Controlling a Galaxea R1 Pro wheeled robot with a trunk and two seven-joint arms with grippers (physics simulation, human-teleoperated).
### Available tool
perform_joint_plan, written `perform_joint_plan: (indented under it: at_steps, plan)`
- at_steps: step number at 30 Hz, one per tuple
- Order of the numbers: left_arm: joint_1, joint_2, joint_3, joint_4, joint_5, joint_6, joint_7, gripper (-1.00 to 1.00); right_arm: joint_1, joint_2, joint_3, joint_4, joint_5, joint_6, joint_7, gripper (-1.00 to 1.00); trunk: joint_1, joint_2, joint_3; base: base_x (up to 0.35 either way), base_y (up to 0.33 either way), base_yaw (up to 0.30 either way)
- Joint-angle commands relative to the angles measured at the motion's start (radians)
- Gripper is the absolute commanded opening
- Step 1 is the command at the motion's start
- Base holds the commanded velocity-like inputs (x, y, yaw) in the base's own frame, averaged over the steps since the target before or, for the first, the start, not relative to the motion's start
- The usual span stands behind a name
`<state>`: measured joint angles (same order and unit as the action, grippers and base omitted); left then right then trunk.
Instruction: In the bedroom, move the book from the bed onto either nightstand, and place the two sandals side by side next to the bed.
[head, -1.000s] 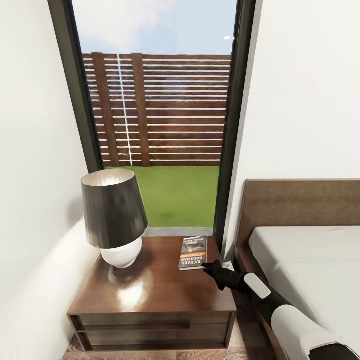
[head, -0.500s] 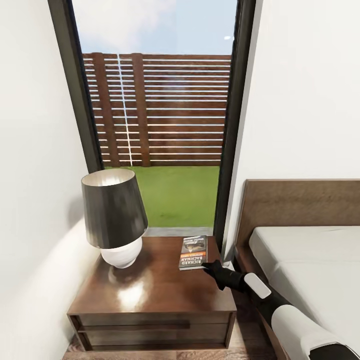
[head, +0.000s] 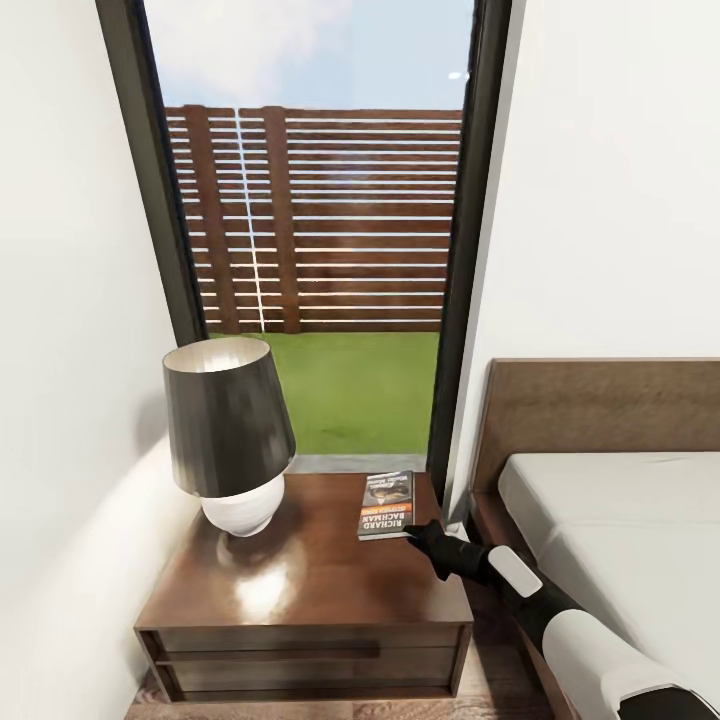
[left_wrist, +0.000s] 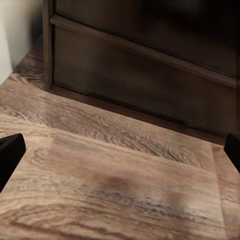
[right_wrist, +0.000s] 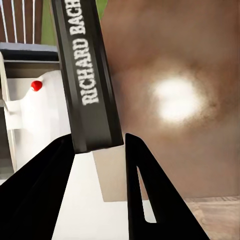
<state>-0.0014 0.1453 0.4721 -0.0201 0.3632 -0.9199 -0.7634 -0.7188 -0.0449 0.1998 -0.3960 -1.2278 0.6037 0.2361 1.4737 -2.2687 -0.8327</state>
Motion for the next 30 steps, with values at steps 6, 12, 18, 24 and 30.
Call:
perform_joint_plan:
  at_steps: [6,12,18,24,30]
  plan:
    - [0.0,0.012,0.008,-0.004,0.013,0.0,-0.058,1.0,-0.001,-0.001,0.004,-0.001,0.001,0.001,0.005,-1.0,0.0,0.0,-0.001,0.0,0.0,0.0]
    - [0.0,0.017,0.017,-0.009,0.014,0.002,-0.078,1.0,-0.001,0.0,0.004,-0.003,0.001,0.001,0.007,-1.0,0.0,0.0,-0.001,0.0,0.0,0.0]
    - [0.0,0.017,0.019,-0.023,0.015,0.001,-0.083,1.0,-0.001,0.0,0.004,-0.005,0.001,0.001,0.009,-1.0,0.0,0.0,-0.001,0.0,0.0,0.0]
    - [0.0,0.014,0.02,-0.074,0.015,0.003,-0.082,1.0,-0.001,0.0,0.004,-0.007,0.001,0.001,0.011,-1.0,0.0,0.0,-0.001,0.0,0.0,0.0]
    - [0.0,0.008,0.019,-0.142,0.014,0.005,-0.08,1.0,-0.001,0.0,0.004,-0.007,0.001,0.001,0.011,-1.0,0.0,0.0,-0.001,0.0,0.0,0.0]
